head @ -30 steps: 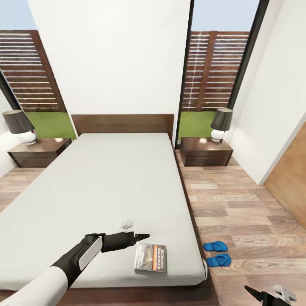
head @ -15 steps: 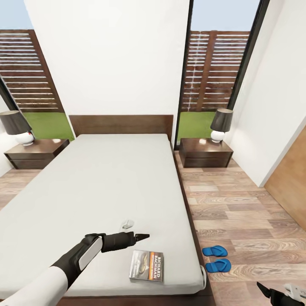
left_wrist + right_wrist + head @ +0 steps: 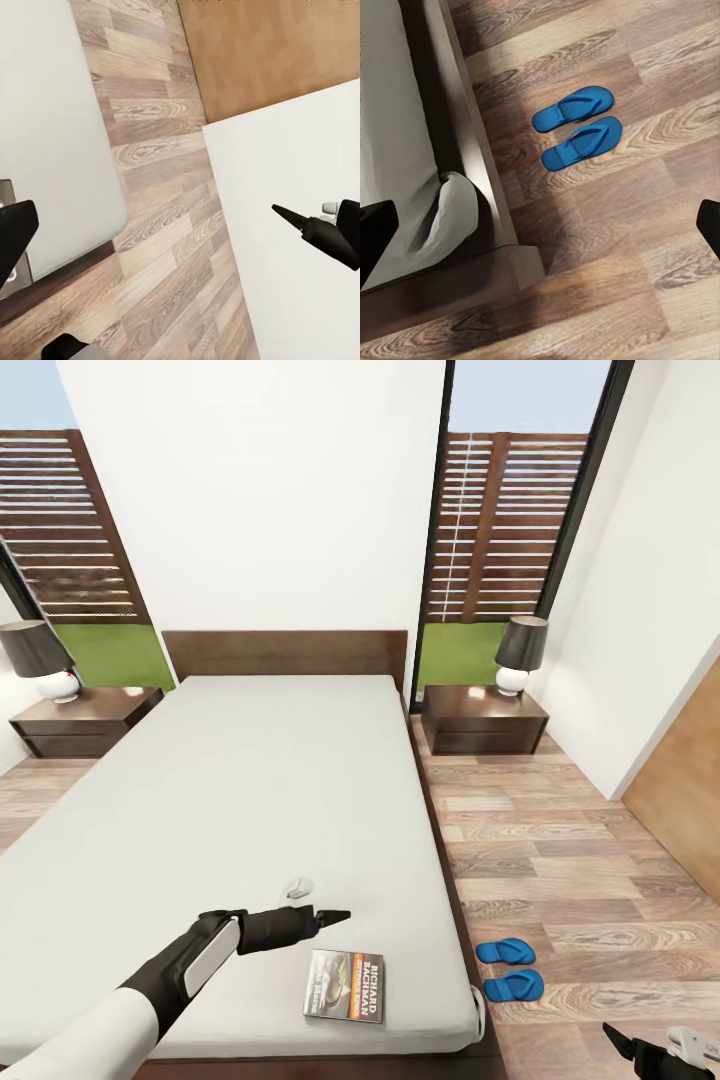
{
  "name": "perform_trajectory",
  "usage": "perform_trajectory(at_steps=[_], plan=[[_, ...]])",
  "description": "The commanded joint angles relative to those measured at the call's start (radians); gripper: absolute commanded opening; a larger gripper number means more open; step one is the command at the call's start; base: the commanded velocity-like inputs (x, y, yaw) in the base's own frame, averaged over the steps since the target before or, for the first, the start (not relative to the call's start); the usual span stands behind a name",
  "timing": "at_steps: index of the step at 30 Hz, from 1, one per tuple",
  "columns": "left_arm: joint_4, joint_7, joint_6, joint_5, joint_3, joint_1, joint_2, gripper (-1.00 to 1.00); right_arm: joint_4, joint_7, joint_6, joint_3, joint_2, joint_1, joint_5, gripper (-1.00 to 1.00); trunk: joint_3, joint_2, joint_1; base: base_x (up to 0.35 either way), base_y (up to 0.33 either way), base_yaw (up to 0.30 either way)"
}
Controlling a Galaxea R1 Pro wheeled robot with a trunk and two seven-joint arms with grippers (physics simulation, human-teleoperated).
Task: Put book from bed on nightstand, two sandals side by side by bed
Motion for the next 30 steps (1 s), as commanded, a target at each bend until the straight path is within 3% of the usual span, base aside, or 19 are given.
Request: perform_trajectory(at_steps=[1,11,17,20,22,24,30], plan=[[-0.001,0.002,0.008,0.011,-0.002,-0.001,0.001,1.00,0.002,0.006,-0.002,-0.002,0.000,-0.001,-0.006,1.00,-0.001,-0.001,0.000,0.000,0.000,0.000],[0.001,0.012,0.006,0.011,0.011,-0.001,0.002,1.00,0.002,0.006,-0.001,-0.002,-0.001,-0.001,-0.006,1.00,-0.001,-0.001,0.000,0.000,0.000,0.073],[0.005,0.104,0.006,0.011,0.015,-0.001,0.002,1.00,0.003,0.007,-0.001,-0.002,0.000,-0.001,-0.006,1.00,-0.001,-0.001,0.000,0.000,0.000,0.212],[0.006,0.213,0.002,0.011,0.021,-0.001,0.000,1.00,0.003,0.008,-0.002,-0.002,0.000,-0.001,-0.006,1.00,-0.001,-0.001,0.000,0.000,0.000,0.052],[0.006,0.249,-0.003,0.011,0.035,-0.001,-0.002,1.00,0.003,0.008,-0.002,-0.002,0.000,-0.001,-0.006,1.00,-0.001,-0.001,0.000,0.000,0.000,0.014],[0.006,0.262,-0.007,0.011,0.043,-0.001,-0.004,1.00,0.003,0.008,-0.001,-0.002,0.000,-0.001,-0.006,1.00,-0.001,-0.001,0.000,0.000,0.000,0.007],[0.004,0.282,-0.013,0.009,0.056,-0.001,-0.042,1.00,0.003,0.008,-0.002,-0.002,0.000,-0.001,-0.006,1.00,-0.001,-0.001,0.000,0.000,0.000,0.001]])
